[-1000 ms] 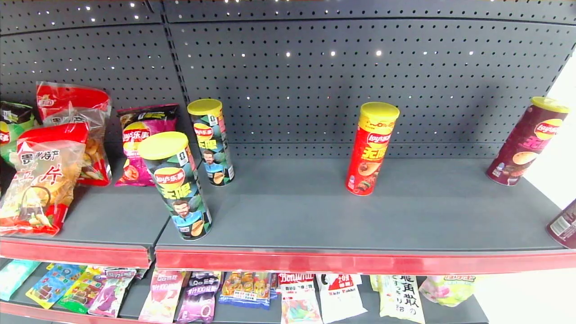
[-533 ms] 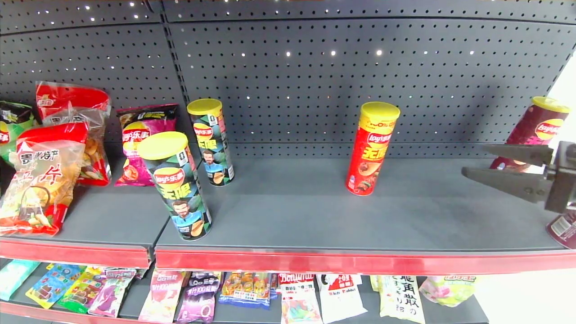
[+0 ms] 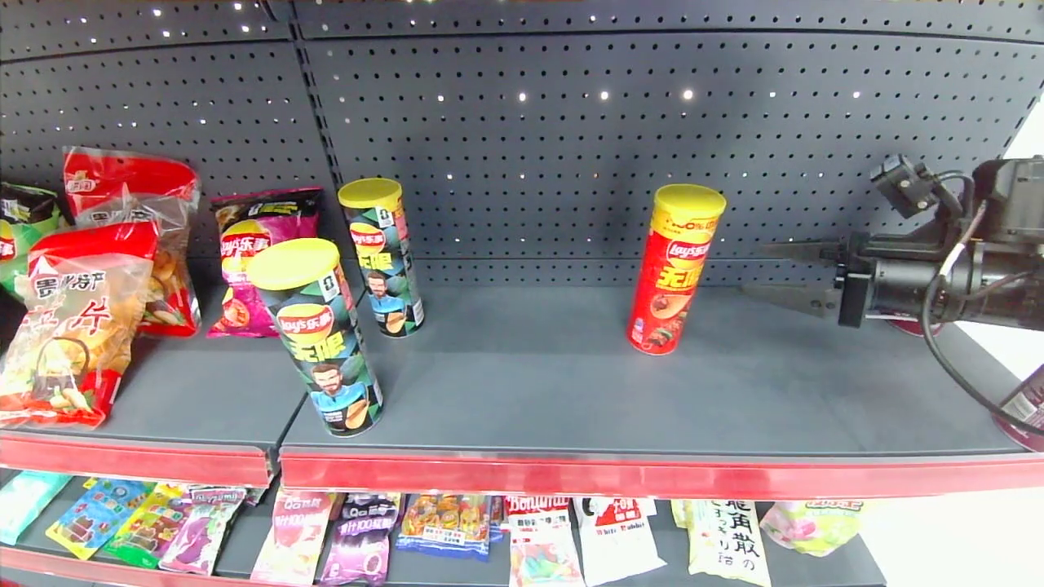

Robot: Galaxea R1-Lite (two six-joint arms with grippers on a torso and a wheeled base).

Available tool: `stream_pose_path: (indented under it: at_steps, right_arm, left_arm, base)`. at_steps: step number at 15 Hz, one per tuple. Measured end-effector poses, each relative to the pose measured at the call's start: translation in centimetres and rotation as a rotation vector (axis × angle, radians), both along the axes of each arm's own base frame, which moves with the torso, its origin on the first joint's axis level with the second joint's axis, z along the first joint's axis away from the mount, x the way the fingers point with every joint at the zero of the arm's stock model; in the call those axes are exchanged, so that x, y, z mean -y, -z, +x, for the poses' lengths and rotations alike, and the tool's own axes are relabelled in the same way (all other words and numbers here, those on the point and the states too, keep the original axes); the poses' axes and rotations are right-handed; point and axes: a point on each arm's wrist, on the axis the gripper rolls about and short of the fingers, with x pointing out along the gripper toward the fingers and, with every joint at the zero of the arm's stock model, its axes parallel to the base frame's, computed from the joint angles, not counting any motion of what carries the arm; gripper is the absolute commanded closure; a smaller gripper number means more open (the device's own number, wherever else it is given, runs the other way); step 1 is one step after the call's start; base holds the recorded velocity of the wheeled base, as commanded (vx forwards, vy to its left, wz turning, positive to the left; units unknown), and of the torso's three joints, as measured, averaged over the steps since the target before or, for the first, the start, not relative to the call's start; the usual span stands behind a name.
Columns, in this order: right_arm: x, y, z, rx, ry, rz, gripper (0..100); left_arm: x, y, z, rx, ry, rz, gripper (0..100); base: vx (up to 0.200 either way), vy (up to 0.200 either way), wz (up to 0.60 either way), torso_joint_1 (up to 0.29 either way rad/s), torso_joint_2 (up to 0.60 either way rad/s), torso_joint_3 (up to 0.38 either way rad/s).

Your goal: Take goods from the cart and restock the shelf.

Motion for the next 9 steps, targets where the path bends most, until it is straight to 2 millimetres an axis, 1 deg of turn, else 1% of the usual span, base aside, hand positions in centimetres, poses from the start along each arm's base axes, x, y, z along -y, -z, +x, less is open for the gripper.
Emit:
stream_pose_path:
  at_steps: [2, 3, 9]
  right_arm:
    - [-0.4, 0.7, 1.8, 0.006, -0.087, 0.022, 0]
    - [-0.5, 1.0, 2.5, 0.006, -0.099, 0.026, 0]
    - [-0.8, 1.5, 5.2, 0.011, -0.169, 0.053, 0]
  left_arm:
    - [0.0, -0.1, 0.3, -0.003, 0.0, 0.001, 100]
    - [0.1, -0.2, 0.3, -0.007, 0.0, 0.002, 100]
    - [0.1, -0.2, 0.5, -0.009, -0.001, 0.009, 100]
  base:
    - [0.0, 0.0, 0.0, 0.0, 0.0, 0.0]
    - [0.0, 0.0, 0.0, 0.0, 0.0, 0.0]
    - [0.0, 0.0, 0.0, 0.0, 0.0, 0.0]
